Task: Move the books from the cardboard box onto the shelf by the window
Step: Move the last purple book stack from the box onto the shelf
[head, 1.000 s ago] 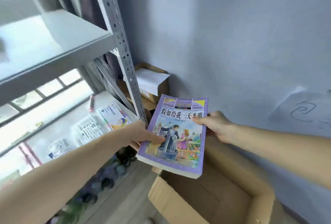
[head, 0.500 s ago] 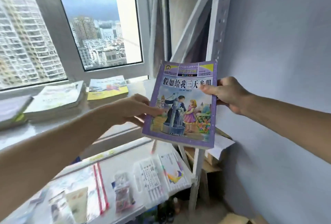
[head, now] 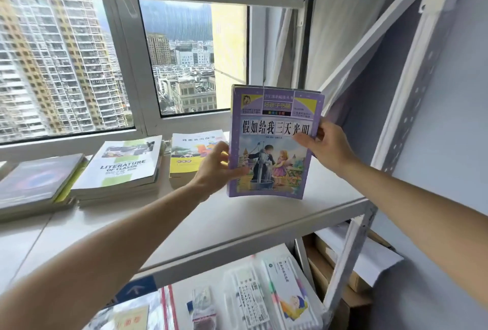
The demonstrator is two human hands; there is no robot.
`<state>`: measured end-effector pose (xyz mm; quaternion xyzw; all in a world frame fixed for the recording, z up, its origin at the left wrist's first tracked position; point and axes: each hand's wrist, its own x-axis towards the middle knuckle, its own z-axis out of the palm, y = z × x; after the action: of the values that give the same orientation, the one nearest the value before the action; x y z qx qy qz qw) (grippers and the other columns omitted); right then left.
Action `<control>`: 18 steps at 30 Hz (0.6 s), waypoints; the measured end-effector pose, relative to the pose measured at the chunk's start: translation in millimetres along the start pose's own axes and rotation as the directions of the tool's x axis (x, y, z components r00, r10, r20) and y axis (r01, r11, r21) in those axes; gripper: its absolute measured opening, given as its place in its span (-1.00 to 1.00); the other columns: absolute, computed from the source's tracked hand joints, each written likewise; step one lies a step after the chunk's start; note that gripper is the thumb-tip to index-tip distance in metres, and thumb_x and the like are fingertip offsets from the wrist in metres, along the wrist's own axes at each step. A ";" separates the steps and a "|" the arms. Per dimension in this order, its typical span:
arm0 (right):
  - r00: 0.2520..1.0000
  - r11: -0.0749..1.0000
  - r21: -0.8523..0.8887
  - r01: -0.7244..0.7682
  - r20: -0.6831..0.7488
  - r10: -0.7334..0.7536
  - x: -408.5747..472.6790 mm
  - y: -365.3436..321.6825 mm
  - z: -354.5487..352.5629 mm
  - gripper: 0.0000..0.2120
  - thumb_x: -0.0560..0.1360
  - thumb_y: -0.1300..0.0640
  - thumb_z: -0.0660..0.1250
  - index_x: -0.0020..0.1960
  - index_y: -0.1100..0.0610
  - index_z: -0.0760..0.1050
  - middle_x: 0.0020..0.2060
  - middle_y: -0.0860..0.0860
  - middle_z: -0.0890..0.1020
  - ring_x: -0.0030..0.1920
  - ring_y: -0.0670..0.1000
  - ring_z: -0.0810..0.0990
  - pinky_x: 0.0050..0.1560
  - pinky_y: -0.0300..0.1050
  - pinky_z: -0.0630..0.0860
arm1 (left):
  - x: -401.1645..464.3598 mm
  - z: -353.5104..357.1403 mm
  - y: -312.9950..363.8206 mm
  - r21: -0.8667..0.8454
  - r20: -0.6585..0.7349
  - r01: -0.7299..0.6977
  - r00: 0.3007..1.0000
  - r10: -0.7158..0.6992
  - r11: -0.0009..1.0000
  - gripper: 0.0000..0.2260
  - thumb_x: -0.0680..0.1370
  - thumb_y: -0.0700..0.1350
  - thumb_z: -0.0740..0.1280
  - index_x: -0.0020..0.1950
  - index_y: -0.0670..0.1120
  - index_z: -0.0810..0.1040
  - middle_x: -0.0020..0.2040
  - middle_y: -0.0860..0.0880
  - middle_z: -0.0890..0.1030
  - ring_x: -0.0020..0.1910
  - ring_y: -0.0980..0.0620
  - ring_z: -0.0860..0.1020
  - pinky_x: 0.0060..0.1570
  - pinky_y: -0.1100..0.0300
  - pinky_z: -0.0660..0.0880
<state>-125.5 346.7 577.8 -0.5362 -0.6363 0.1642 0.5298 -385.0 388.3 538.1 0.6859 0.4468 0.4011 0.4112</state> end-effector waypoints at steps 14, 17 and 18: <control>0.986 0.993 0.094 -0.075 0.154 0.060 24.9 37.5 16.4 -0.69 0.45 0.15 0.46 0.16 -0.01 0.51 0.02 -0.22 0.65 -0.02 -0.22 0.66 -0.04 -0.27 0.63 | 22.1 6.5 -63.7 0.012 0.046 -0.034 0.998 0.034 0.999 -0.49 0.20 0.11 0.57 0.04 0.10 0.45 0.04 -0.05 0.67 0.02 -0.11 0.66 0.00 -0.17 0.61; 0.970 0.989 0.072 -0.128 0.215 0.110 18.4 51.4 22.1 -0.70 0.44 0.19 0.47 0.10 -0.07 0.51 0.01 -0.24 0.65 -0.03 -0.21 0.67 -0.07 -0.26 0.63 | 21.7 8.1 -70.8 0.044 0.067 -0.043 0.997 0.040 0.998 -0.46 0.24 0.06 0.57 0.15 0.03 0.49 0.06 -0.06 0.68 0.01 -0.11 0.67 0.02 -0.16 0.60; 0.971 0.988 0.082 -0.133 0.210 0.113 18.0 53.3 24.2 -0.71 0.45 0.18 0.47 0.10 -0.06 0.52 0.01 -0.23 0.66 -0.02 -0.19 0.67 -0.09 -0.27 0.62 | 22.9 8.7 -71.2 0.041 0.055 -0.049 0.997 0.046 0.998 -0.49 0.28 0.00 0.57 0.16 -0.01 0.50 0.06 -0.07 0.68 0.00 -0.13 0.67 0.01 -0.16 0.60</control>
<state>-116.5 390.6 536.1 -0.5289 -0.6445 0.2812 0.4752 -390.8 426.8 473.7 0.7154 0.4273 0.3825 0.3990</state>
